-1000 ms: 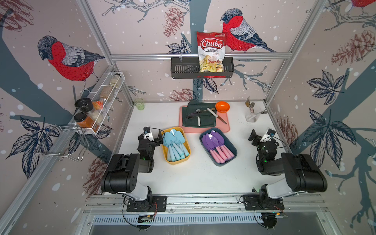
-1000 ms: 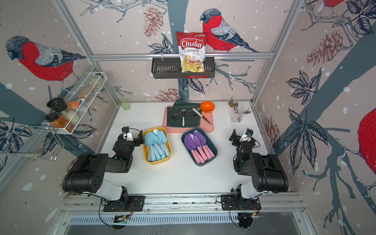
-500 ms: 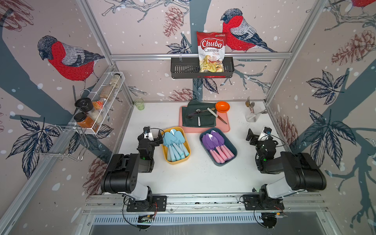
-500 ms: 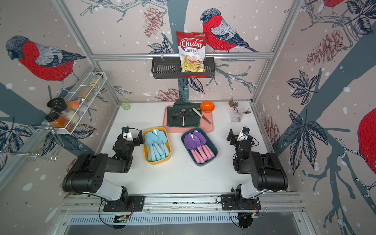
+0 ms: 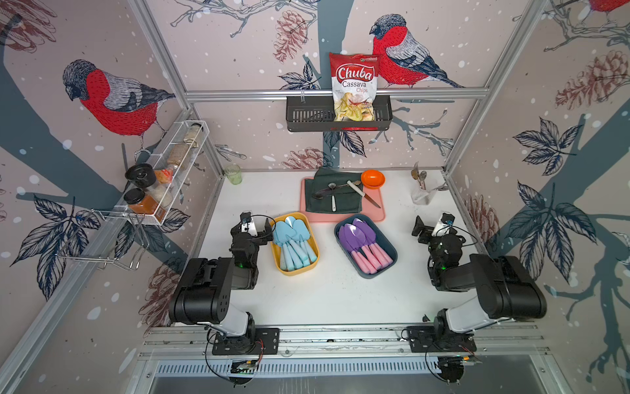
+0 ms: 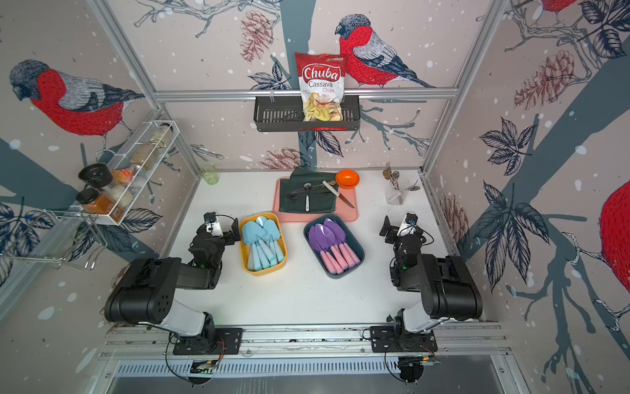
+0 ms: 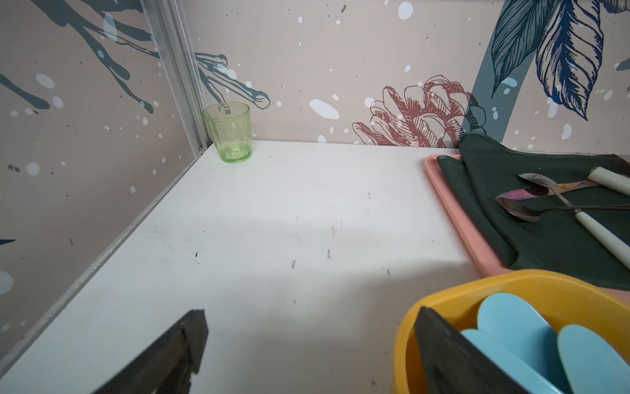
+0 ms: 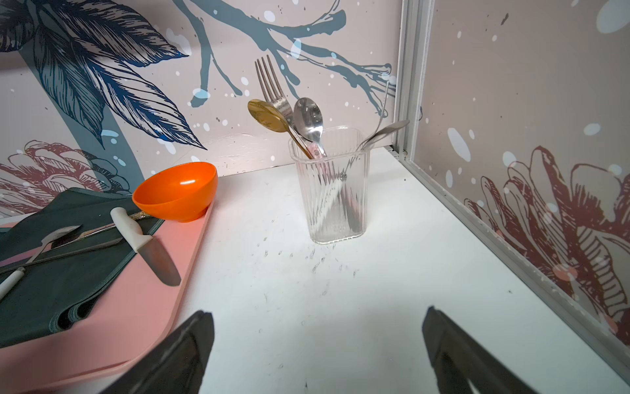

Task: Sort the small shovels by color and place them into the storage box
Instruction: Reset both arms

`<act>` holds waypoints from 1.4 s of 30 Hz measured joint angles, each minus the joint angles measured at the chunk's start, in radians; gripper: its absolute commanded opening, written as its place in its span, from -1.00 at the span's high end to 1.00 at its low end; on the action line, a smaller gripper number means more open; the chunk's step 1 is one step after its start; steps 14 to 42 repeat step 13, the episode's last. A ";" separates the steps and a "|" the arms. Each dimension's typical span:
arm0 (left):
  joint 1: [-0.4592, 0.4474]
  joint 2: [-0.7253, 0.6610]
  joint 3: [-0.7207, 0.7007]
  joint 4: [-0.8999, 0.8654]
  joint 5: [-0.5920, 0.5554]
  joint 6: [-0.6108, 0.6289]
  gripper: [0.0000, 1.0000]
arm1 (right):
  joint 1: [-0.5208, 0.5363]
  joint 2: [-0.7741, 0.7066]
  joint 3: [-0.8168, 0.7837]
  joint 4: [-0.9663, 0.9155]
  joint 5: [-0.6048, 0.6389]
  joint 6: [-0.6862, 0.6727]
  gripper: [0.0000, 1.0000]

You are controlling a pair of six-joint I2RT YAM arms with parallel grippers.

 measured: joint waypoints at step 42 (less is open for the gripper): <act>-0.011 0.002 0.009 -0.003 -0.006 0.001 -0.98 | 0.001 0.000 0.000 0.000 0.000 0.000 -1.00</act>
